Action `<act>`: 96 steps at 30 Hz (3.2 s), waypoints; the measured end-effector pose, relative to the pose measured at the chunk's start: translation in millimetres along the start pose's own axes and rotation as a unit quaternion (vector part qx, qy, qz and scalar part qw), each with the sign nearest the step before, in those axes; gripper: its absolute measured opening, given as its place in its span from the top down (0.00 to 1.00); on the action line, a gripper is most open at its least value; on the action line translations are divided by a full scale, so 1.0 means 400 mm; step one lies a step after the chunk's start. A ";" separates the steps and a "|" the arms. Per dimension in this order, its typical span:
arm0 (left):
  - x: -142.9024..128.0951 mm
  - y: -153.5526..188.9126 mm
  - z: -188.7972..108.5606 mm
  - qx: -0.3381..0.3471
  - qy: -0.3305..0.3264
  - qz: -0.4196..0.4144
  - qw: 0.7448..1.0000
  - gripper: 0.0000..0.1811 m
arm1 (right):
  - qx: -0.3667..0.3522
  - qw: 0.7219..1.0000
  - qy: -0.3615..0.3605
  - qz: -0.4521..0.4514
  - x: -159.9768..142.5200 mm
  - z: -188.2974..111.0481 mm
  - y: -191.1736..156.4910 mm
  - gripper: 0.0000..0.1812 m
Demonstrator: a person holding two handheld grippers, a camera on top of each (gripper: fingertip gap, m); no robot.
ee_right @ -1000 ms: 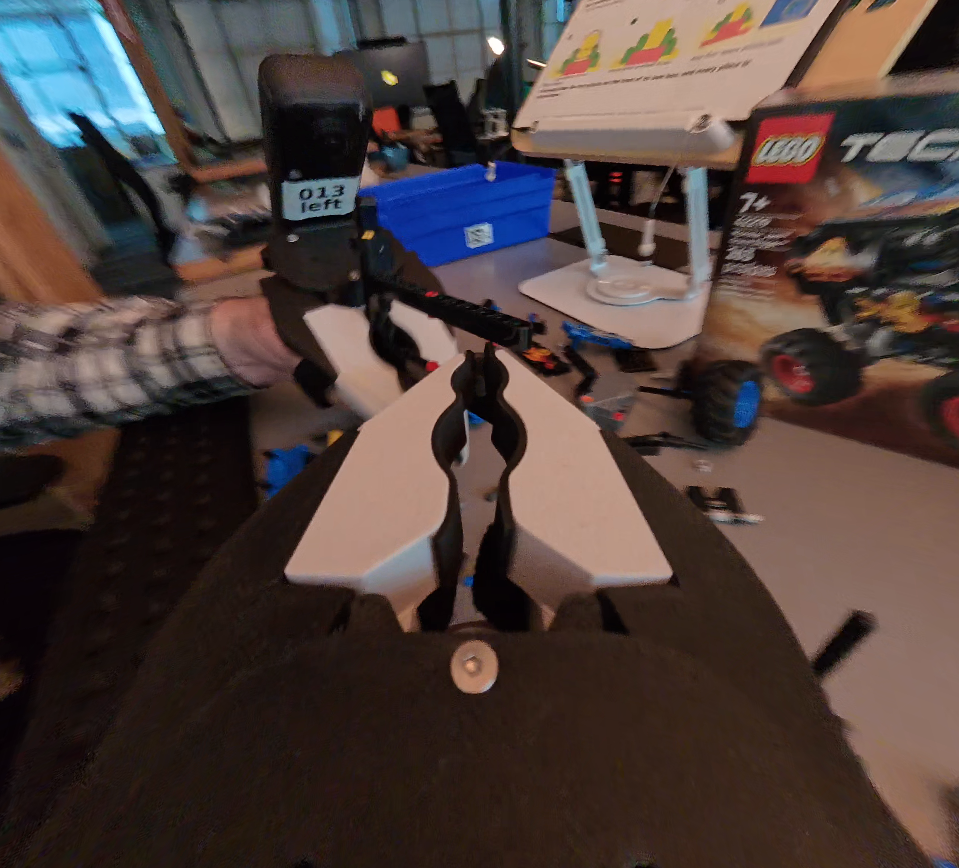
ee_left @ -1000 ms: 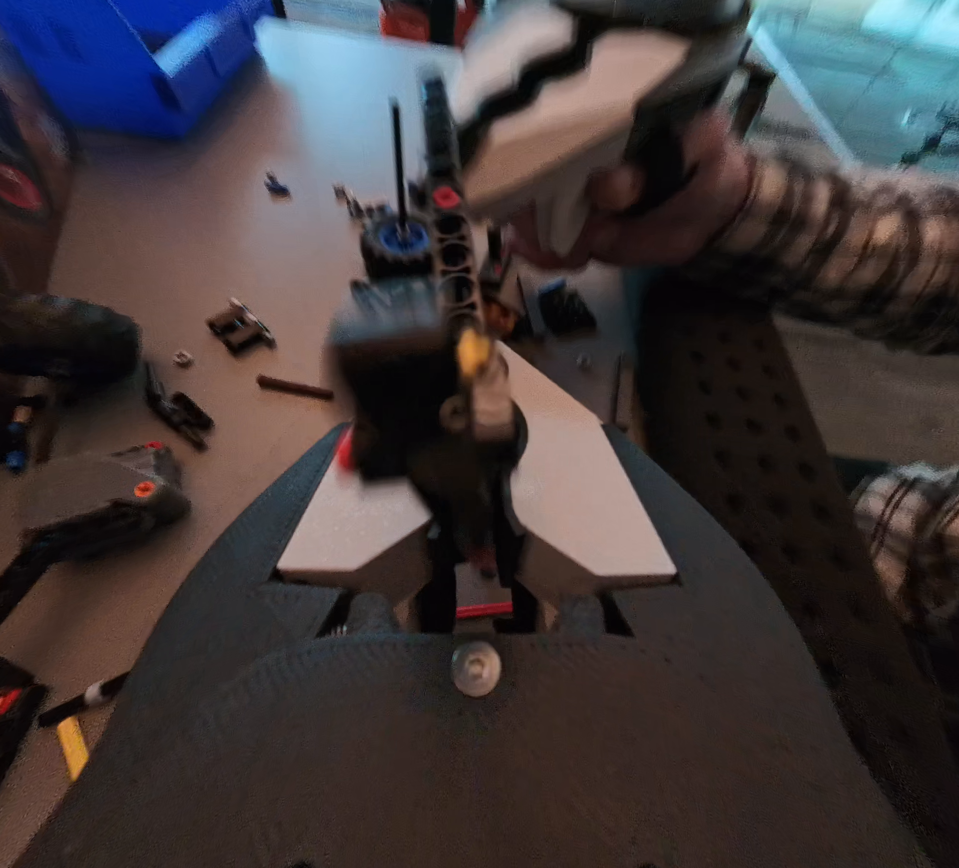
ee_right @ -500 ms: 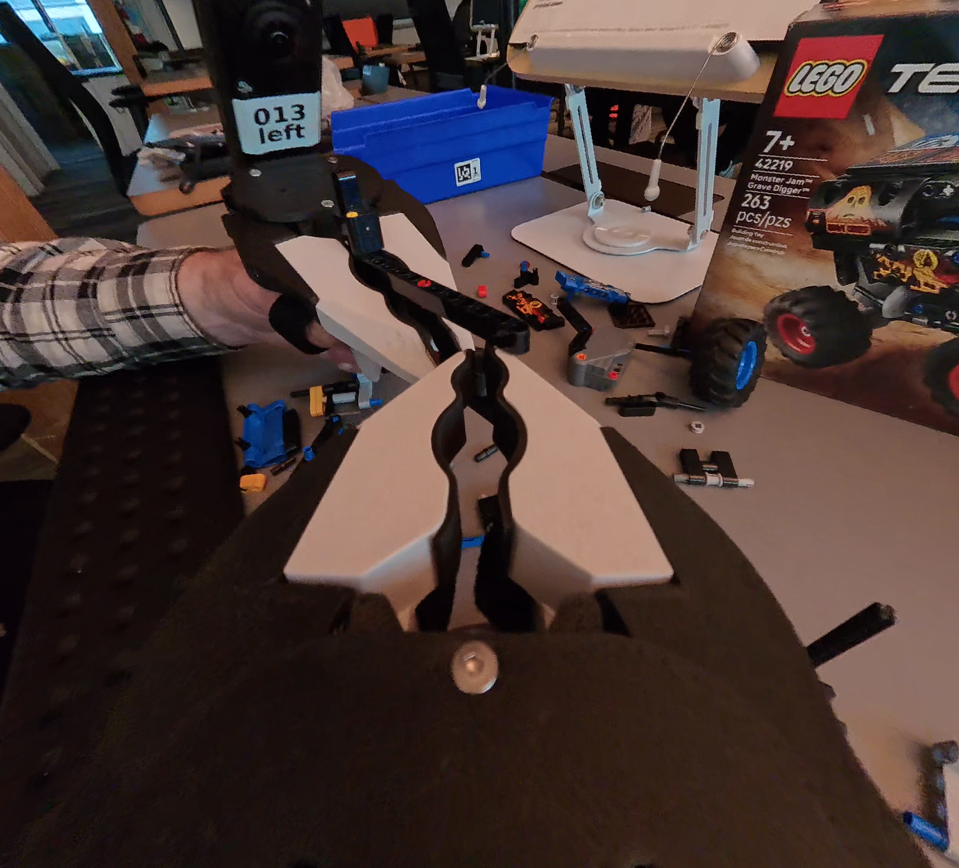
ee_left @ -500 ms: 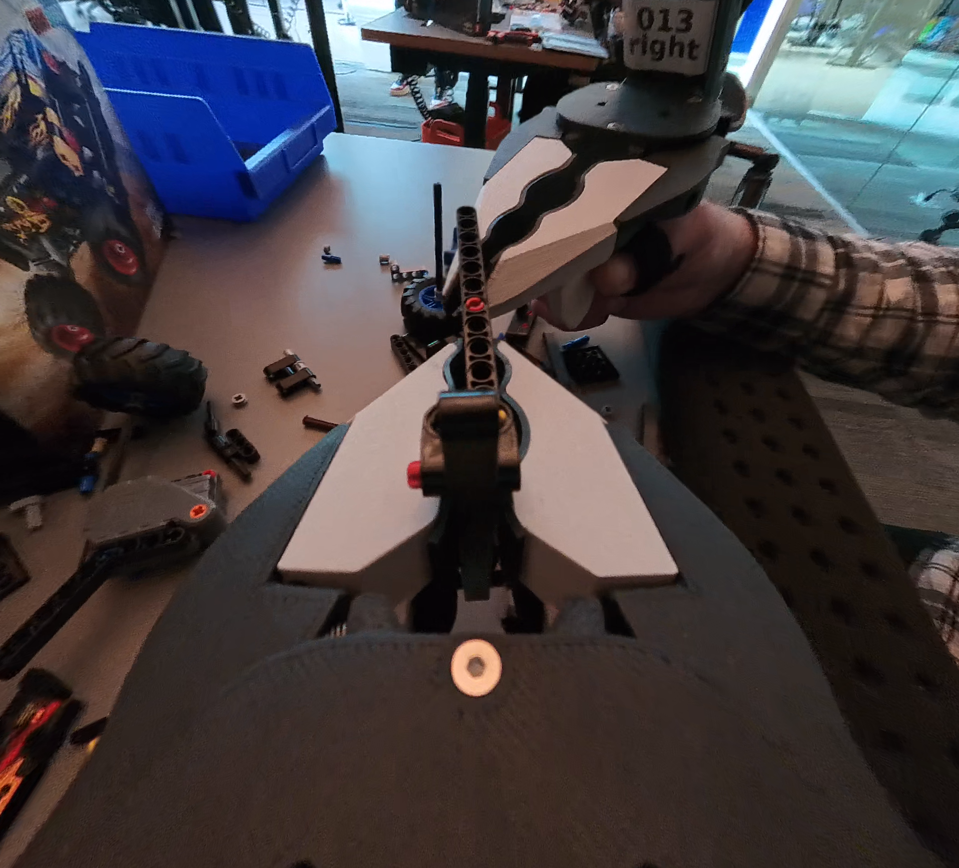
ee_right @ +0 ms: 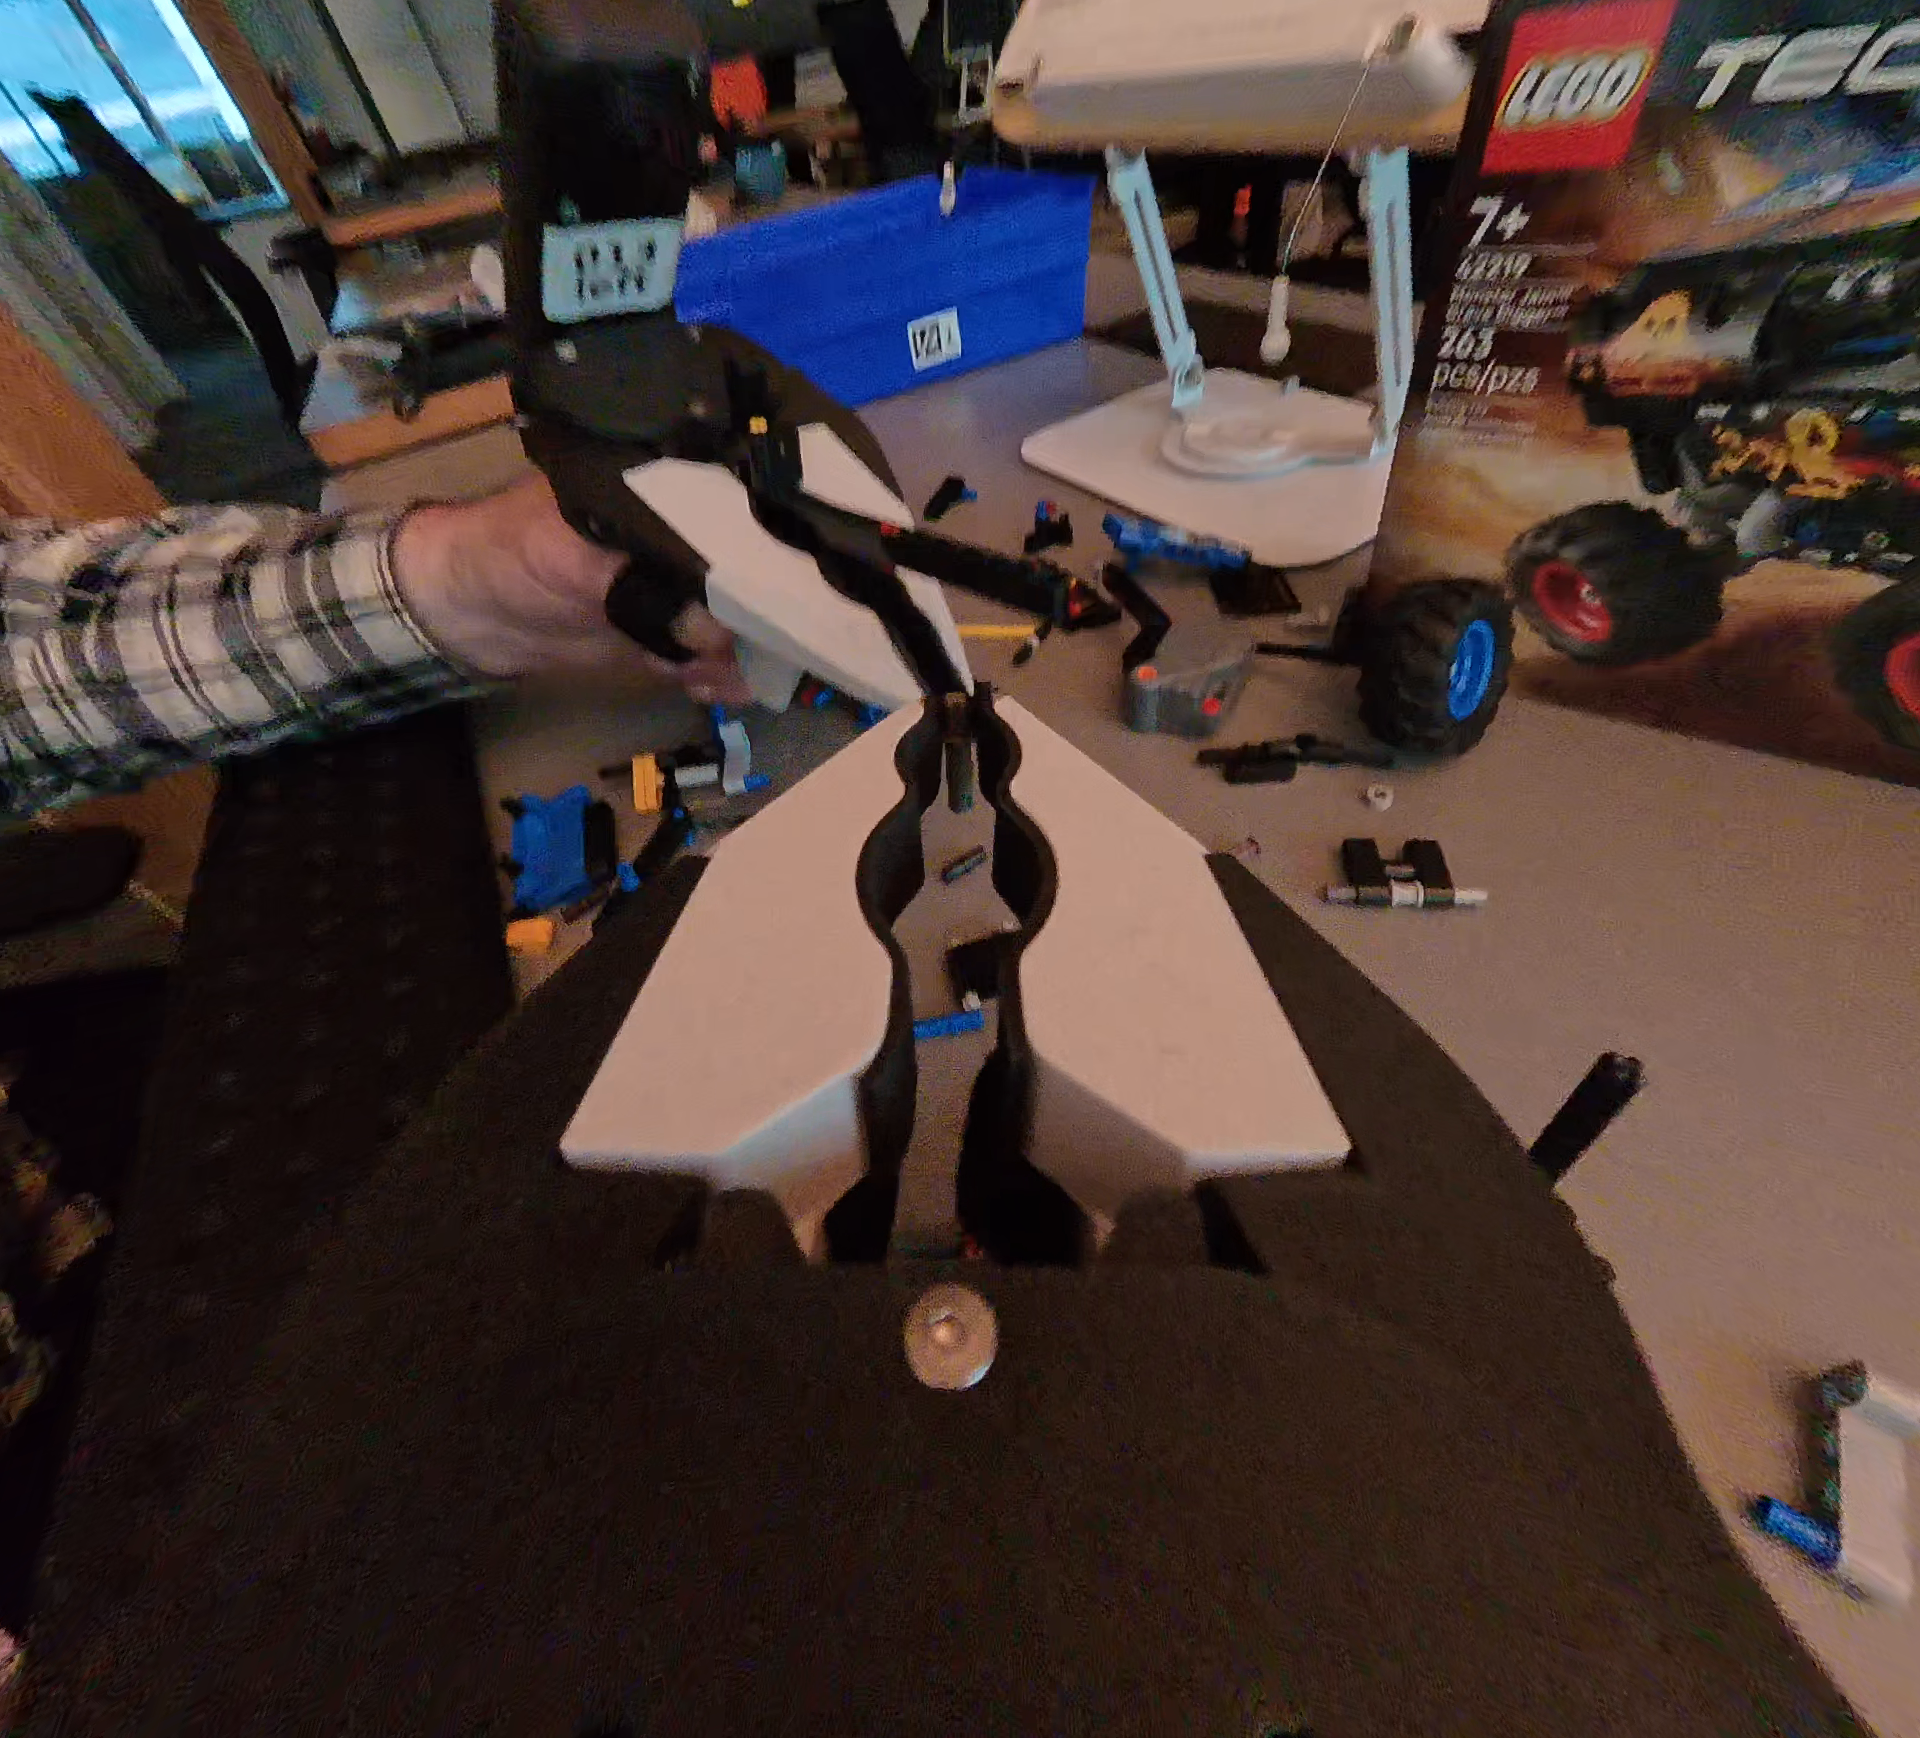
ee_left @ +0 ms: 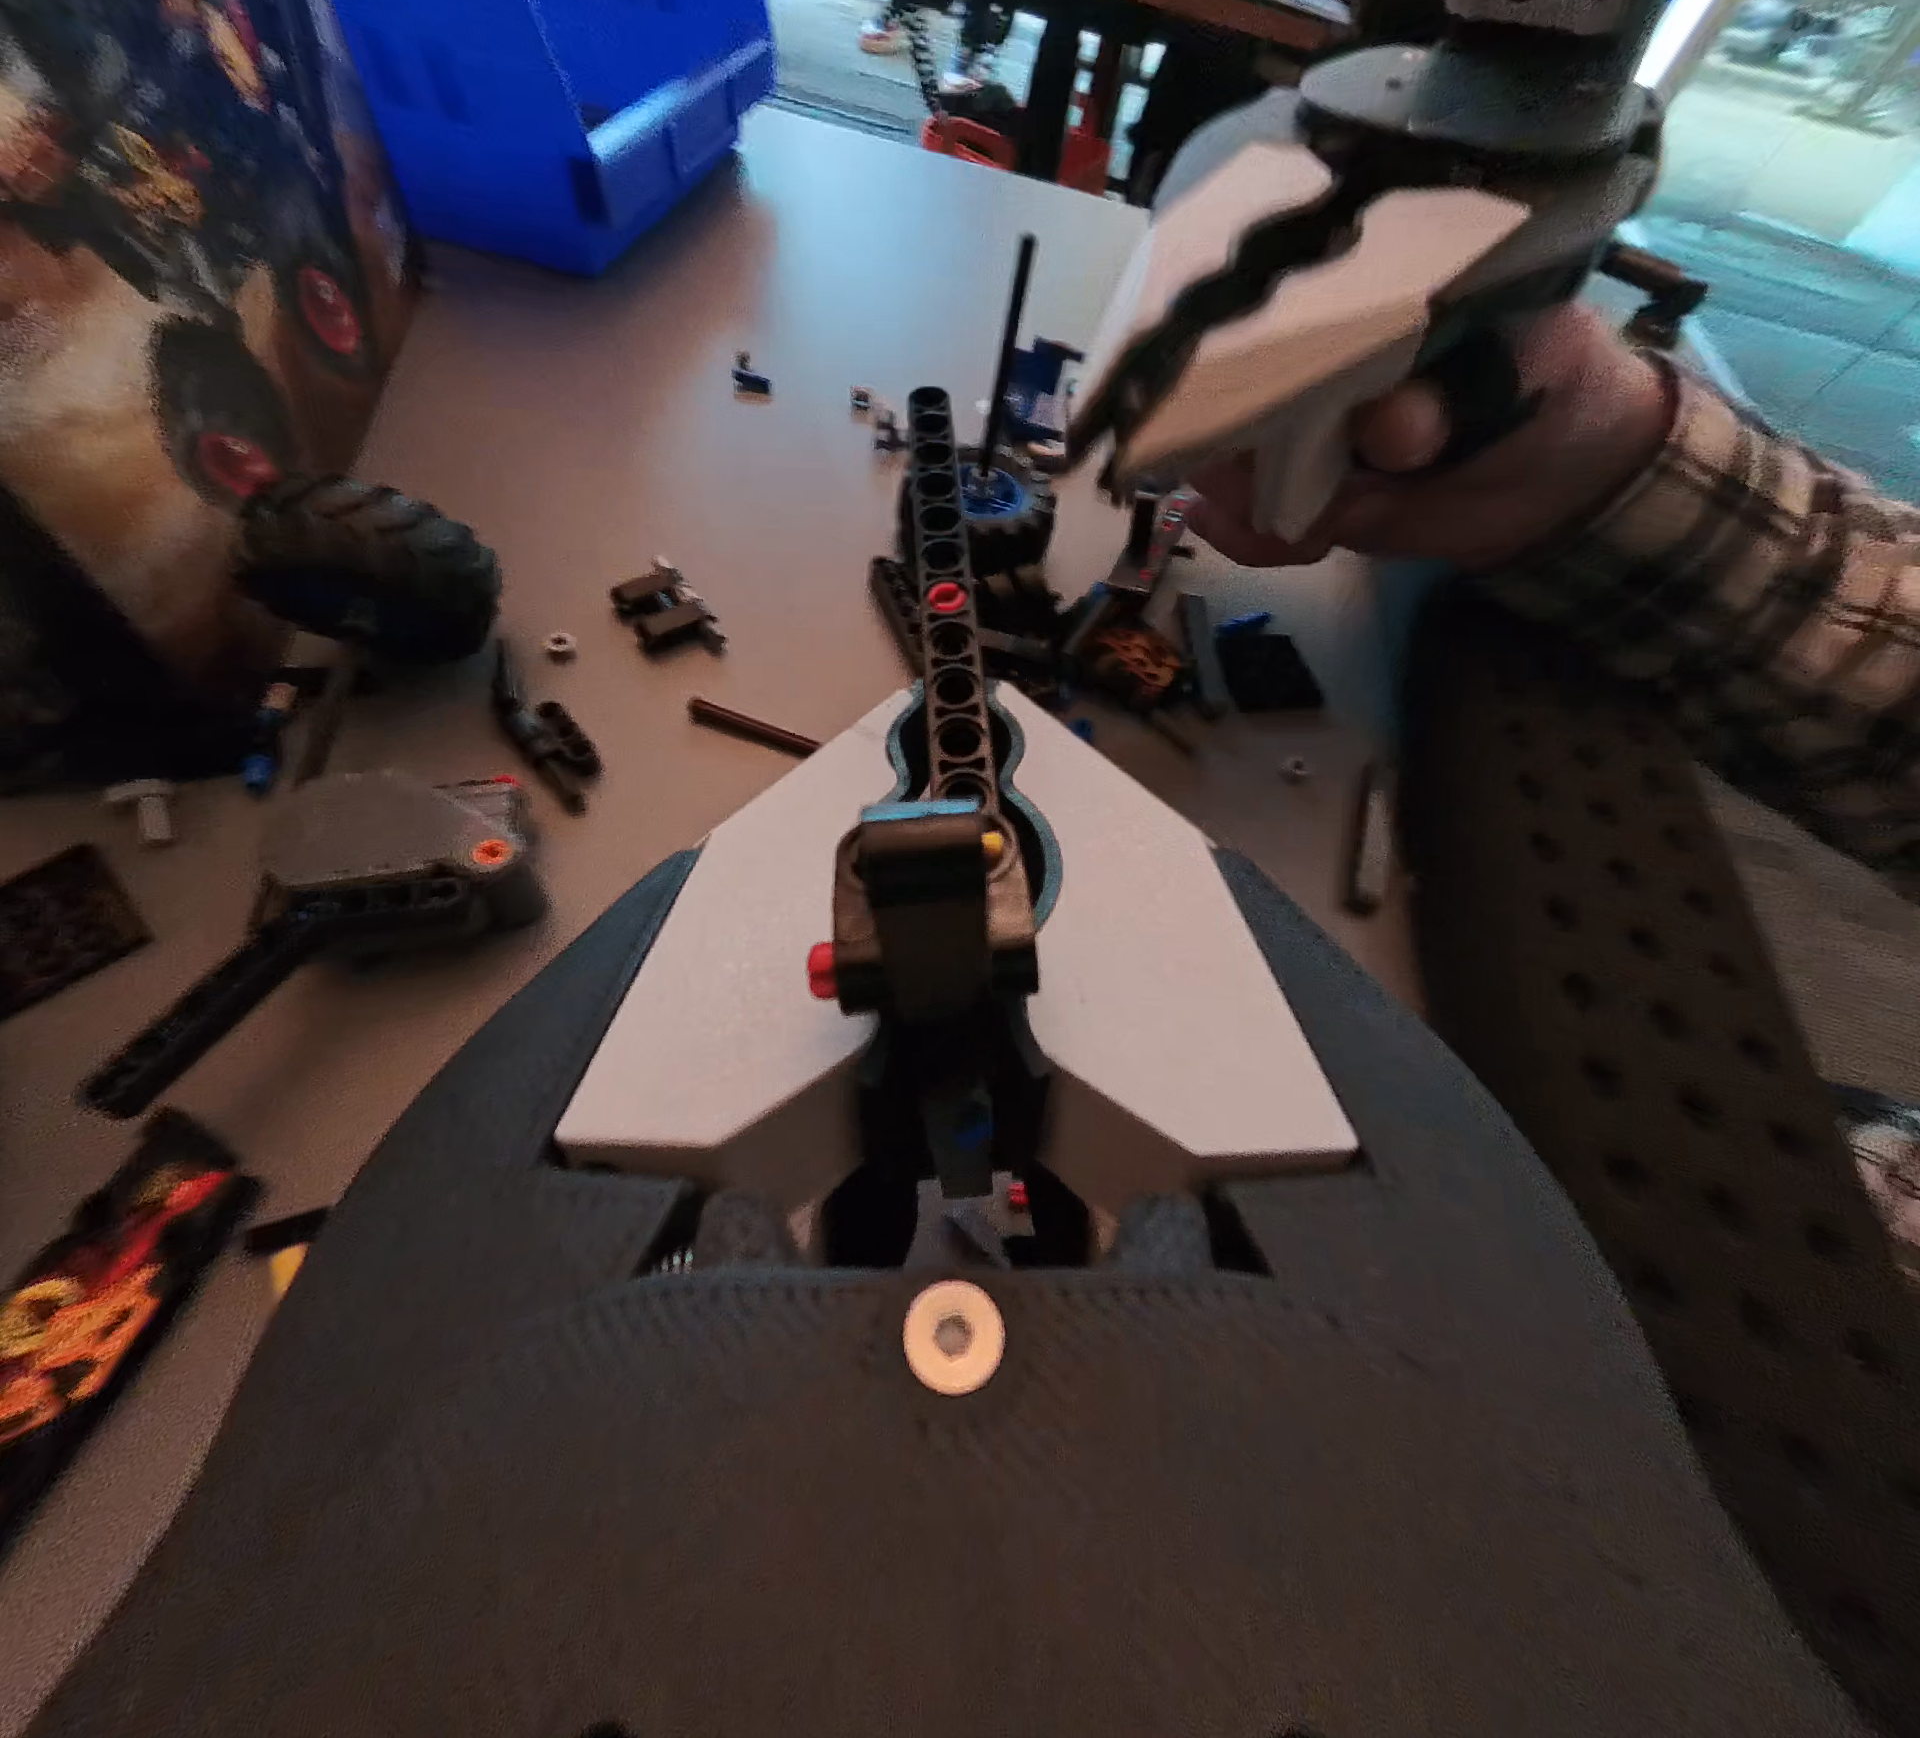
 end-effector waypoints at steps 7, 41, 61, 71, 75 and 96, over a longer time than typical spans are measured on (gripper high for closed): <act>-0.010 0.005 0.005 -0.012 -0.031 0.015 0.999 0.95 | -0.026 0.998 -0.055 -0.026 -0.026 0.018 0.011 0.82; -0.034 -0.037 -0.073 -0.068 -0.041 -0.053 0.995 0.77 | -0.101 0.948 -0.257 -0.157 -0.145 0.092 0.019 0.96; -0.077 -0.028 -0.098 -0.065 -0.123 0.046 0.989 0.97 | -0.111 0.920 -0.243 -0.285 -0.076 0.213 -0.026 0.86; -0.017 -0.055 -0.136 -0.069 -0.001 -0.036 0.997 0.97 | -0.018 0.966 -0.164 -0.199 -0.018 0.190 -0.038 0.96; -0.013 -0.052 -0.133 -0.066 0.009 -0.029 0.997 0.96 | -0.004 0.973 -0.148 -0.175 -0.014 0.180 -0.038 0.96; -0.025 -0.016 -0.107 -0.077 -0.020 0.032 0.996 0.90 | 0.029 0.992 -0.068 -0.100 0.014 0.157 -0.037 0.95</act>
Point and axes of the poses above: each gripper's, where its closed fingertips meet, z out along the fingers, x out of its top, y = z × x across the jaws, the point moved 7 cm from there along -z, back along the fingers, and after that the axes turned 14 degrees about z, right-handed, at the moved point
